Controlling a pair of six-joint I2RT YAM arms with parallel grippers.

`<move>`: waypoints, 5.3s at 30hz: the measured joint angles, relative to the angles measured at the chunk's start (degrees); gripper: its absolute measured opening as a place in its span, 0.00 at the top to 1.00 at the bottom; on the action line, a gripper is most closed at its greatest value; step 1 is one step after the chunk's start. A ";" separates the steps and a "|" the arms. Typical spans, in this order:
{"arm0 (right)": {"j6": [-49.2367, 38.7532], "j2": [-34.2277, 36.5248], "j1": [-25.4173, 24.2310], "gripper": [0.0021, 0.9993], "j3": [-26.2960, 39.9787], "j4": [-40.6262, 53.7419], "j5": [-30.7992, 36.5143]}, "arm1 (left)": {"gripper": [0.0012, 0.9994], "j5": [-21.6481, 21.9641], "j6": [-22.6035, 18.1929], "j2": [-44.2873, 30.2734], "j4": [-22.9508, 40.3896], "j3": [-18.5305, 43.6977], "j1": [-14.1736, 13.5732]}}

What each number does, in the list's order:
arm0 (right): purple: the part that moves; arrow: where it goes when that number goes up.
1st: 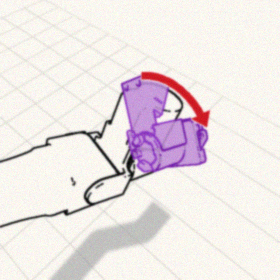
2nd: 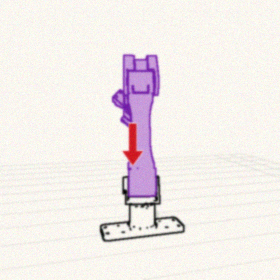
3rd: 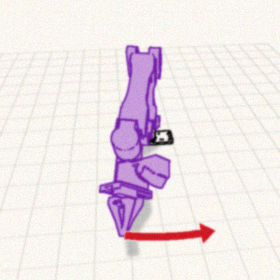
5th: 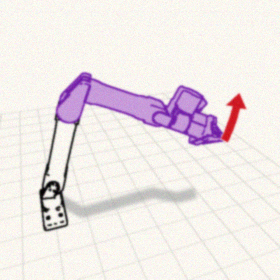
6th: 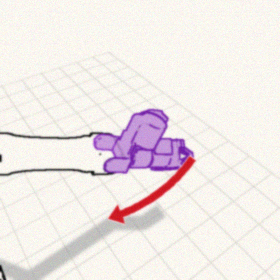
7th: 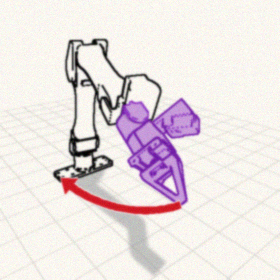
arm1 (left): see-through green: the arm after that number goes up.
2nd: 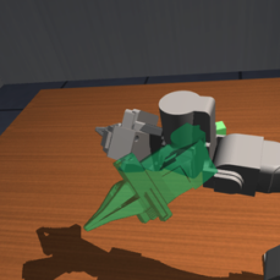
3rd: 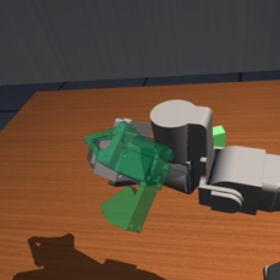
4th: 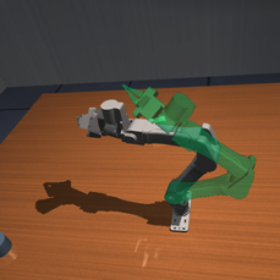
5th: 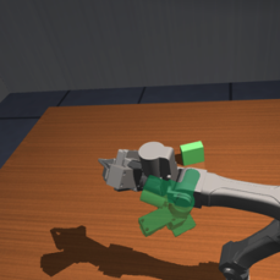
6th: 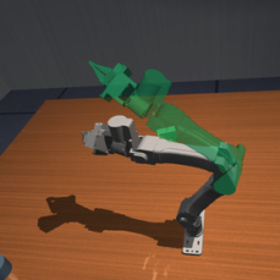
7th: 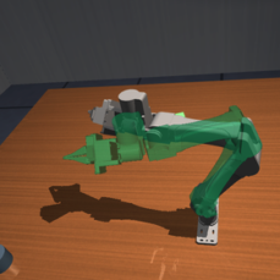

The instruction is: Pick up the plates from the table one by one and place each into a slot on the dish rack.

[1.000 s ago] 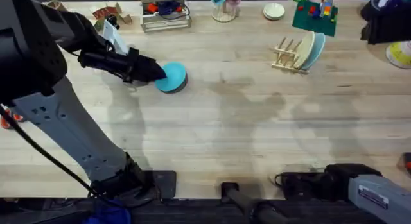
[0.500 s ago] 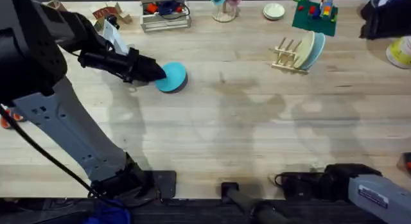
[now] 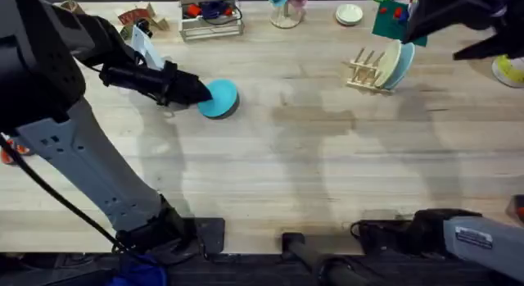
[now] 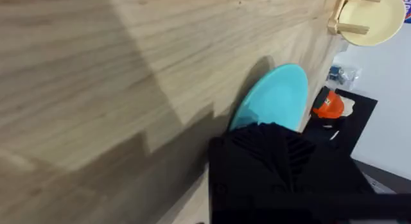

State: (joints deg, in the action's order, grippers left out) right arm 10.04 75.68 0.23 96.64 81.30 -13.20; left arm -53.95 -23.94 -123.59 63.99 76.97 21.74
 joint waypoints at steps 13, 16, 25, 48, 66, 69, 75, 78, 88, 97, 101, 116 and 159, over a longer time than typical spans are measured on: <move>9.72 6.90 9.97 0.00 0.00 -5.25 -1.28 | 0.96 0.00 0.02 0.00 -0.03 0.00 0.00; 11.01 8.23 12.82 0.00 0.00 -7.53 -1.42 | 0.96 0.00 0.02 0.00 -0.02 0.00 0.00; 14.06 13.82 19.11 0.00 0.00 -12.35 -1.47 | 0.96 0.00 0.02 0.00 -0.04 0.00 0.00; 15.11 29.82 28.54 0.00 0.00 -24.62 -1.45 | 0.96 -0.02 0.02 0.00 -0.07 0.00 0.00; 19.33 37.79 32.02 0.01 -0.04 -36.31 -5.15 | 0.96 0.00 0.17 0.00 -0.09 0.00 0.00; 19.83 39.18 32.13 0.00 -0.04 -37.66 -6.25 | 0.96 0.00 0.20 0.00 -0.09 0.00 0.00; 20.91 41.65 32.57 0.00 -0.07 -38.74 -7.09 | 0.96 0.00 0.20 0.00 -0.13 0.00 0.00; 21.30 42.41 33.35 0.00 -0.07 -39.60 -7.27 | 0.96 0.00 0.20 0.00 -0.13 0.00 0.00; 21.77 44.90 37.66 0.01 -0.07 -44.91 -7.46 | 0.96 0.00 0.20 0.00 -0.13 0.00 0.00; 25.54 48.00 39.52 0.01 -0.07 -48.69 -8.25 | 0.96 0.00 0.20 0.00 -0.13 0.00 0.00; 26.23 48.81 39.34 0.01 -0.07 -51.09 -9.68 | 0.96 0.00 0.20 0.00 -0.13 0.00 0.00; 30.74 49.81 39.82 0.00 -0.09 -54.42 -10.87 | 0.96 0.00 0.24 0.00 -0.15 0.00 0.00; 19.46 50.26 39.85 0.97 5.50 -40.37 -12.24 | 0.96 4.65 -0.10 2.25 2.19 0.33 -0.30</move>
State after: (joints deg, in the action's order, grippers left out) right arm 29.50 125.94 40.08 102.15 40.92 -25.45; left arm -49.30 -24.04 -121.34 66.17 77.30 21.44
